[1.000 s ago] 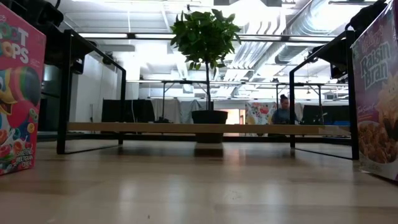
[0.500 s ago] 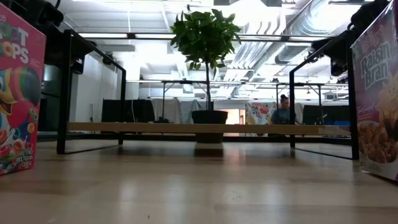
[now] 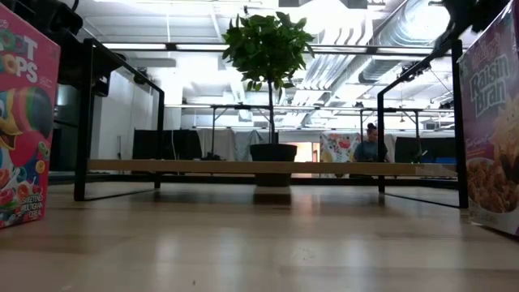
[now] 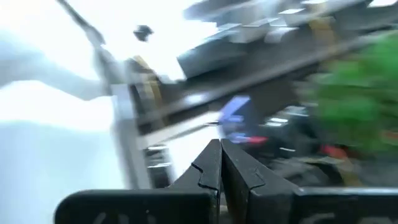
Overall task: Stack cereal on shelf
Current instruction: Put the right yellow cereal box on the shelf
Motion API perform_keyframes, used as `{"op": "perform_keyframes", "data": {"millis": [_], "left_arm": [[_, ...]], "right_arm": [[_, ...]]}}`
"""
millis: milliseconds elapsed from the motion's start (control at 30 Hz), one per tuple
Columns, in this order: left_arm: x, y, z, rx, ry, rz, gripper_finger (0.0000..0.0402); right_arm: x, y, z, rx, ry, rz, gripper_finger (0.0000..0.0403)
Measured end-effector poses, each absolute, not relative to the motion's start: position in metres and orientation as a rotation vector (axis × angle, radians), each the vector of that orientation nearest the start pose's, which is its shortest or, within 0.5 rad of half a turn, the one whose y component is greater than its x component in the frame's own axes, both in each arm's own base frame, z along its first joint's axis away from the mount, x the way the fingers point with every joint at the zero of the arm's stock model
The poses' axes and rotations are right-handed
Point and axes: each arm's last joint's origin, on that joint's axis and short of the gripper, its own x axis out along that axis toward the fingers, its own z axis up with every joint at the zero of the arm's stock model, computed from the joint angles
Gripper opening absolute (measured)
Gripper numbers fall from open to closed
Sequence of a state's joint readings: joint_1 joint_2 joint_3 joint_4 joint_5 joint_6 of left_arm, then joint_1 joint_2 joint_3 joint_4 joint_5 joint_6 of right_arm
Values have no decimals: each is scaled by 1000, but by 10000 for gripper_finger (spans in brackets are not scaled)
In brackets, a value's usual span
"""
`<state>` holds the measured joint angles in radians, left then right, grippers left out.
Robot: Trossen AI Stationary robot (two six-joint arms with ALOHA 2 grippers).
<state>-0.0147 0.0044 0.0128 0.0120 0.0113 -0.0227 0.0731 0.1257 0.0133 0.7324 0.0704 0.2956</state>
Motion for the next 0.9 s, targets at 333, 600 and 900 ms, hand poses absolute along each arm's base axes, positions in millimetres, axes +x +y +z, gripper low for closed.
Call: {"op": "perform_keyframes", "data": {"millis": [333,600,900], "left_arm": [[97,-2,169,-23,-20,-26,0],[97,-2,169,-23,-20,-26,0],[97,-2,169,-23,-20,-26,0]], "right_arm": [[117,18,279,166,-558,175,1],[149,29,350,170,17,-139,64],[163,52,382,563,711,-326,172]]}}
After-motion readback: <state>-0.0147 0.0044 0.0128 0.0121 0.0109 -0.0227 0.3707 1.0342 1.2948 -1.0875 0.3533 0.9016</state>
